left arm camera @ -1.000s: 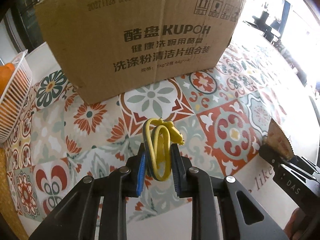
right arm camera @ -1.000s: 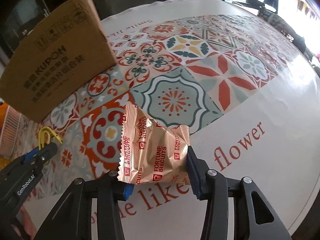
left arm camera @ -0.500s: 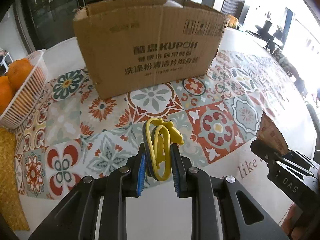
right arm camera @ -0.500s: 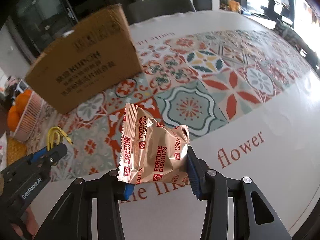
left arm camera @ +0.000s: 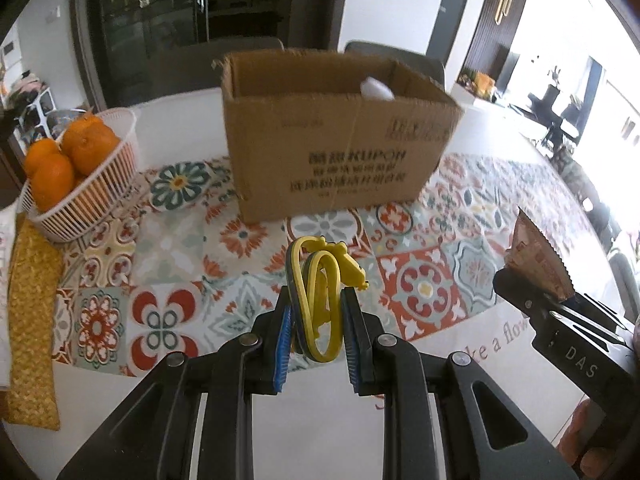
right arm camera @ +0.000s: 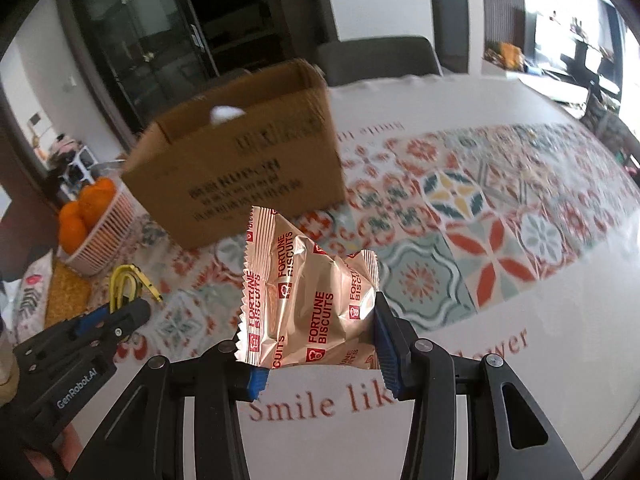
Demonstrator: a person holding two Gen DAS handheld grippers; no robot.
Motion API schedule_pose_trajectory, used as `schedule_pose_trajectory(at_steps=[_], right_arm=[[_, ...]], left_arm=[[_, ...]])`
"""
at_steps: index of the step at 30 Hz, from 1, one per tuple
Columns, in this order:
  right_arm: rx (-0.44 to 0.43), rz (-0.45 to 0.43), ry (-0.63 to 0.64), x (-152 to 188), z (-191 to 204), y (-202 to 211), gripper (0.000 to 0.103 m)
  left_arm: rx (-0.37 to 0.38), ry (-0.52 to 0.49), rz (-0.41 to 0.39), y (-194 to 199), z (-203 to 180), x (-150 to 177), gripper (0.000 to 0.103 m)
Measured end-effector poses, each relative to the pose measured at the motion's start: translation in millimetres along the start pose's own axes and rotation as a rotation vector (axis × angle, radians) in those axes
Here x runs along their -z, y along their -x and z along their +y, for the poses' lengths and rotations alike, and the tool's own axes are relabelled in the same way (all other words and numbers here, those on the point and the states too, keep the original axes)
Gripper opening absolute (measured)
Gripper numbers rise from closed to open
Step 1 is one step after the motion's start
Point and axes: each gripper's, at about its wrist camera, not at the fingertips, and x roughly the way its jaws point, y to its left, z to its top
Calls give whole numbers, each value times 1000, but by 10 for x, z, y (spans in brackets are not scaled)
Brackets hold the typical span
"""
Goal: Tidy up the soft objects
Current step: 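Lift and carry the yellow clip and biscuit packet over the box with both tools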
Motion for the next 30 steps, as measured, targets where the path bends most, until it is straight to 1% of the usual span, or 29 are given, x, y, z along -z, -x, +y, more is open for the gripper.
schedule_pose_trajectory(at_steps=[9, 16, 22, 27, 30], right_arm=[[-73, -86, 70, -340, 189, 200, 46], [-111, -142, 112, -577, 289, 337, 46], [-138, -180, 128, -845, 309, 360, 46], [-163, -187, 137, -1104, 308, 299, 45], [-187, -186, 141, -1260, 322, 264, 46]], left_arm=[[-15, 36, -106, 356, 27, -256, 24], [-28, 41, -178, 532, 13, -478, 24], [-47, 27, -224, 575, -11, -730, 24], [-65, 8, -254, 569, -47, -973, 24], [-64, 8, -259, 530, -44, -1118, 24]])
